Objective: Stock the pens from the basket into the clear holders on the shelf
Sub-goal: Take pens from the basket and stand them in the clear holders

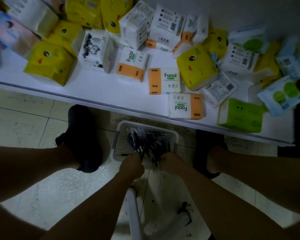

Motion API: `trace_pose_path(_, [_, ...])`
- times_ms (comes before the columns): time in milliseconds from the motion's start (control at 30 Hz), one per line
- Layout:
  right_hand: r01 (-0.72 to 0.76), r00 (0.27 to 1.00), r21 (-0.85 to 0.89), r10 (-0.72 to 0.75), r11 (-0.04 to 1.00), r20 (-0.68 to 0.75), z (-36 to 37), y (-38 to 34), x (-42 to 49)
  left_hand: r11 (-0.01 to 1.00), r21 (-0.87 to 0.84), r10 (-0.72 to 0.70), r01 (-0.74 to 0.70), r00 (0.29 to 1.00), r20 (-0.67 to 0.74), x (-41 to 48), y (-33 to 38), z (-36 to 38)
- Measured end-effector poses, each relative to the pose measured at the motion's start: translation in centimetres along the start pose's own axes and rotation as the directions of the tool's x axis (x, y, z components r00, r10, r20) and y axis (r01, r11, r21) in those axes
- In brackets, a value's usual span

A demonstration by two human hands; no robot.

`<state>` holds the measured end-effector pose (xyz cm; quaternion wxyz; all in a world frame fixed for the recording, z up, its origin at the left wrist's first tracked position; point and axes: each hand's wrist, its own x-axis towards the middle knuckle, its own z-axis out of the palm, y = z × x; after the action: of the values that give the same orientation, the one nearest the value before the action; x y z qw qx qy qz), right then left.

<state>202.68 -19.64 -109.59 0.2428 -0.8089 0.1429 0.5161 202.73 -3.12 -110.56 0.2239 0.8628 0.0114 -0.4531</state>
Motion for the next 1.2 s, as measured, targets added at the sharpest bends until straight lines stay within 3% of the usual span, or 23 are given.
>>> trace_pose_path(200, [-0.012, 1.000, -0.040, 0.013, 0.999, 0.019, 0.4, -0.8, 0.3, 0.879, -0.424, -0.160, 0.216, 0.973, 0.165, -2.1, 1.5, -2.6])
trace_pose_path(333, [-0.034, 0.999, 0.080, 0.034, 0.996, 0.010, 0.0, -0.5, 0.3, 0.826, -0.449, -0.259, 0.341, 0.937, 0.235, -3.1, 1.2, -3.3])
trace_pose_path(467, [0.017, 0.995, 0.180, 0.000, 0.983, -0.097, -0.2, -0.1, -0.1, 0.840, -0.457, -0.271, 0.292, 0.956, 0.112, -3.6, 0.5, -3.3])
trace_pose_path(700, [0.010, 0.945, 0.271, 0.079, 0.963, -0.317, -2.0, -0.6, -3.1, 0.817, -0.575, -0.093, 0.044, 0.994, -0.056, -4.8, 1.9, -4.0])
trace_pose_path(900, [-0.025, 0.942, 0.315, 0.128, 0.949, -0.311, -1.9, -0.4, -6.5, 0.780, -0.625, -0.045, -0.027, 0.994, -0.099, -7.0, 3.3, -4.1])
trace_pose_path(1100, [0.061, 0.963, 0.391, 0.048, 0.918, -0.264, -2.1, -0.8, -9.8, 0.748, -0.661, 0.007, -0.064, 0.996, -0.089, -9.0, 4.7, -4.7])
trace_pose_path(1200, [0.166, 0.953, 0.454, -0.024, 0.875, -0.303, -2.6, -1.6, -11.7, 0.794, -0.601, 0.027, -0.091, 0.993, -0.114, -9.8, 5.5, -5.1])
